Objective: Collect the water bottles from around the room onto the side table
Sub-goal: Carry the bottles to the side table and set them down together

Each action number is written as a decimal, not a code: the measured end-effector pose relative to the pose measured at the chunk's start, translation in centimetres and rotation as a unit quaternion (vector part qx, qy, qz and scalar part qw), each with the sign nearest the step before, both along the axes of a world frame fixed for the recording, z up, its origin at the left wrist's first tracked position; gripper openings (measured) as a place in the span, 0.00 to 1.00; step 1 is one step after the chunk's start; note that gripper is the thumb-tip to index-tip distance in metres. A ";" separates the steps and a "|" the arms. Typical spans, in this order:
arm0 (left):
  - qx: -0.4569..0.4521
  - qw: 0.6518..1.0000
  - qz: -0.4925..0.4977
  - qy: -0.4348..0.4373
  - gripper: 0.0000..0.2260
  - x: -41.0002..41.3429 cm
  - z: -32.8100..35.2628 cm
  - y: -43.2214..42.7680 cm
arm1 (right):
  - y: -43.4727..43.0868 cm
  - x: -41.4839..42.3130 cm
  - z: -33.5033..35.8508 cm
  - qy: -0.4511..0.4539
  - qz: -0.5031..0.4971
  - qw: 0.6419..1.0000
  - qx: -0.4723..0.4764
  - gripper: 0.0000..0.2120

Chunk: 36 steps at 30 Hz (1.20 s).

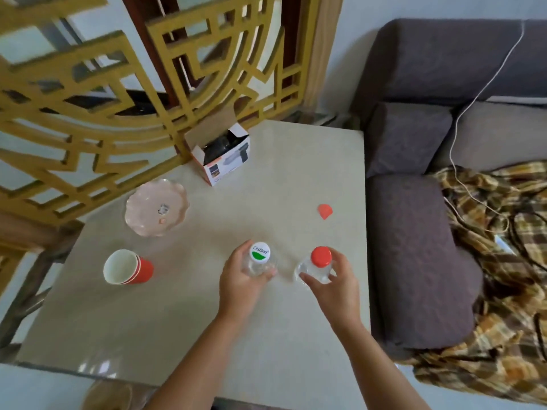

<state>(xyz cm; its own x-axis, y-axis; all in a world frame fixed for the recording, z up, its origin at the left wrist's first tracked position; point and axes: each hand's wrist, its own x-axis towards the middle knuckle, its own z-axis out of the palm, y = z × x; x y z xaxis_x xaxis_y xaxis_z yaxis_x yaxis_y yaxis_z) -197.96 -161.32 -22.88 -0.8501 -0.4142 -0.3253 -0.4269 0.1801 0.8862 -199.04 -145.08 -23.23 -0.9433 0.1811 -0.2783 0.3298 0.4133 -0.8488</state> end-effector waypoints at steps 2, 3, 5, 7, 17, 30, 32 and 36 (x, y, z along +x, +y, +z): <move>0.002 1.000 -0.005 -0.003 0.28 -1.2 -1.7 -0.1 | -0.3 -1.1 -1.3 0.000 -0.004 1.000 -0.007 0.28; 0.002 1.000 -0.011 -0.007 0.28 -1.8 -2.5 -0.1 | -0.3 -1.5 -1.9 -0.003 -0.005 1.000 -0.012 0.29; -0.001 1.000 -0.026 -0.012 0.28 -2.6 -3.8 0.0 | -0.3 -2.3 -2.7 -0.011 -0.008 1.000 -0.028 0.29; -0.007 0.999 -0.044 -0.014 0.29 -3.3 -4.7 0.1 | -0.2 -3.1 -3.4 -0.013 -0.004 0.999 -0.035 0.29; -0.002 0.993 -0.118 -0.007 0.30 -5.4 -5.7 0.7 | -0.3 -4.5 -4.3 0.003 0.005 0.997 -0.071 0.30; -0.001 0.987 -0.161 -0.017 0.28 -5.8 -5.3 0.1 | 0.5 -4.7 -4.2 0.006 0.067 0.996 -0.066 0.30; -0.014 0.986 -0.165 -0.017 0.28 -5.9 -5.3 0.1 | 0.4 -4.6 -4.2 0.011 0.068 0.996 -0.061 0.30; -0.030 0.983 -0.180 -0.023 0.29 -6.4 -5.4 -0.1 | 0.6 -4.5 -4.2 0.010 0.076 0.996 -0.049 0.31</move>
